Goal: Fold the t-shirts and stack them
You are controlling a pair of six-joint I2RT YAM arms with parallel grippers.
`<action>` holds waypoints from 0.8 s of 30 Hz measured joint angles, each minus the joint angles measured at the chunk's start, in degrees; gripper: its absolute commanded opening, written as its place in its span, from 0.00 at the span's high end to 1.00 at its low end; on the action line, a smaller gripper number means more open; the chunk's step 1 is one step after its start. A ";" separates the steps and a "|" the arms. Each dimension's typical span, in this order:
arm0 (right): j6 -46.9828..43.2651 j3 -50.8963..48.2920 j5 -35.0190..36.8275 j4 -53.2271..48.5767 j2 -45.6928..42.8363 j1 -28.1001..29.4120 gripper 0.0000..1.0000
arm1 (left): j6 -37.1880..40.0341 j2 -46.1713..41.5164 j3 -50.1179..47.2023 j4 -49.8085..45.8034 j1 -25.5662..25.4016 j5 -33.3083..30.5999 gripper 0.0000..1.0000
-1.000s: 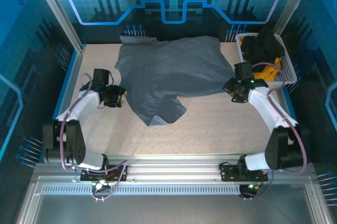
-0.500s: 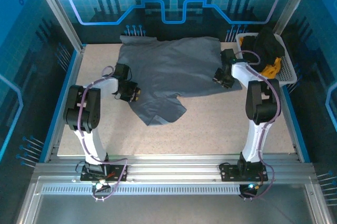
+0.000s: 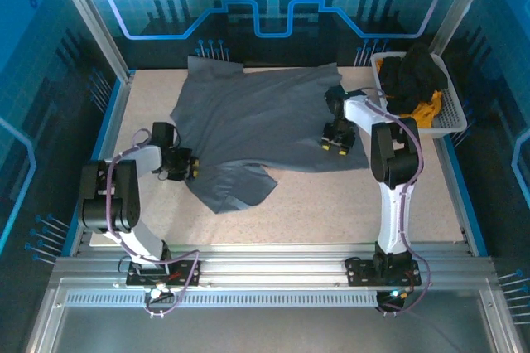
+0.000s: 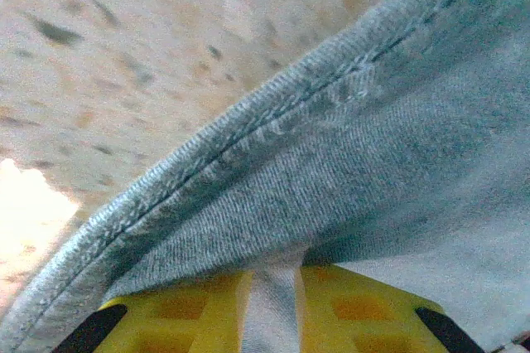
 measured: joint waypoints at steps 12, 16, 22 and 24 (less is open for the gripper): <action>5.22 -22.91 -0.39 1.18 -15.19 0.09 0.51 | 7.76 -1.73 -0.42 -4.50 0.79 0.70 0.67; 3.85 -24.24 -0.70 2.62 -16.74 -0.83 0.50 | 12.70 -3.74 0.61 -10.73 -0.70 -2.38 0.54; 0.04 -16.87 1.40 2.73 -17.09 -1.29 0.49 | 15.56 -11.69 3.32 -19.76 -10.78 -6.84 0.55; -0.33 -16.52 2.08 2.95 -18.64 -1.46 0.49 | 13.86 -14.49 2.73 -21.33 -14.71 -7.04 0.55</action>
